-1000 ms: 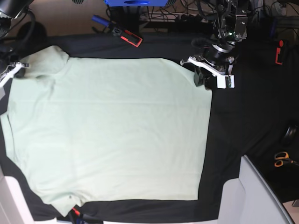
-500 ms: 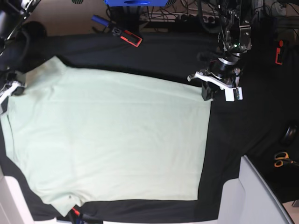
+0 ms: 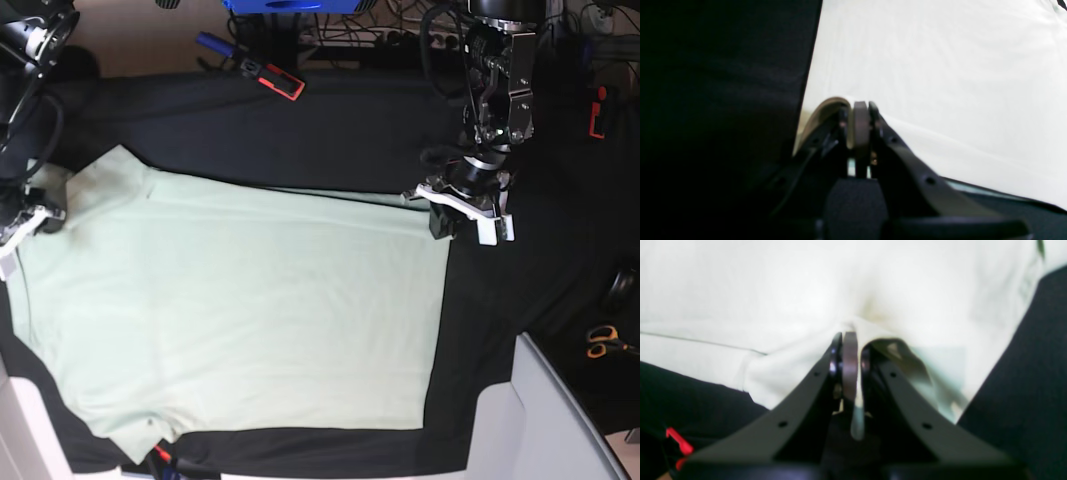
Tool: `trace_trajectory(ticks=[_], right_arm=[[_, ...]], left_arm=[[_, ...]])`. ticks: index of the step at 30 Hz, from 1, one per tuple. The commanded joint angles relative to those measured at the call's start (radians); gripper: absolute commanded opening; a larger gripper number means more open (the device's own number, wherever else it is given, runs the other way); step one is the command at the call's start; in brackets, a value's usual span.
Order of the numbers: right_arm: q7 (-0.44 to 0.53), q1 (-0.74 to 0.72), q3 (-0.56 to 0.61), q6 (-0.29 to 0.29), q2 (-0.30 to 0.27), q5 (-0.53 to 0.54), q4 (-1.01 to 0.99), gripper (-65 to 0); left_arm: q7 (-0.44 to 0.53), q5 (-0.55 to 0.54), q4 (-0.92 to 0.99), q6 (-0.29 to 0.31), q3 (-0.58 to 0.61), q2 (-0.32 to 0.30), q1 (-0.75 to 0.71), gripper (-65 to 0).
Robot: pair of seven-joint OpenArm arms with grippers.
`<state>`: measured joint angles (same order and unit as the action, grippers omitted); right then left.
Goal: Fold the T-shirt properly
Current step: 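Lift the held edge and carry it across the shirt with both grippers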
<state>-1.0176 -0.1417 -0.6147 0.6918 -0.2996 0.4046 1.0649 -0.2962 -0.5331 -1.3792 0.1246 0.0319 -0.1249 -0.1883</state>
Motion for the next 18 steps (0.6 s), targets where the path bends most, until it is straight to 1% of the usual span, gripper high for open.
trace_trajectory(ticks=[1, 3, 4, 6, 13, 18], right_arm=[[0.024, -0.031, -0.001, 0.006, -0.031, 0.012, 0.004, -65.0], [0.047, -0.055, 0.036, 0.006, -0.034, 0.012, -0.015, -65.0], [0.056, -0.062, 0.051, 0.006, -0.048, 0.012, -0.022, -65.0], [0.072, -0.077, 0.074, 0.006, -0.057, 0.014, -0.047, -65.0], [0.095, -0.152, 0.097, 0.006, -0.066, 0.014, -0.125, -65.0], [0.144, -0.184, 0.144, 0.006, -0.083, 0.014, -0.173, -65.0]], left_arm=[[0.024, -0.006, -0.009, 0.002, -0.003, -0.008, 0.02, -65.0], [0.022, -0.005, 0.007, 0.002, -0.003, -0.008, 0.037, -65.0], [0.022, -0.005, 0.01, 0.002, -0.003, -0.008, 0.042, -65.0], [0.022, -0.003, 0.016, 0.002, -0.003, -0.008, 0.056, -65.0], [0.022, 0.001, 0.065, 0.002, -0.003, -0.008, 0.108, -65.0], [0.022, 0.001, 0.102, 0.002, -0.005, -0.008, 0.148, -65.0]])
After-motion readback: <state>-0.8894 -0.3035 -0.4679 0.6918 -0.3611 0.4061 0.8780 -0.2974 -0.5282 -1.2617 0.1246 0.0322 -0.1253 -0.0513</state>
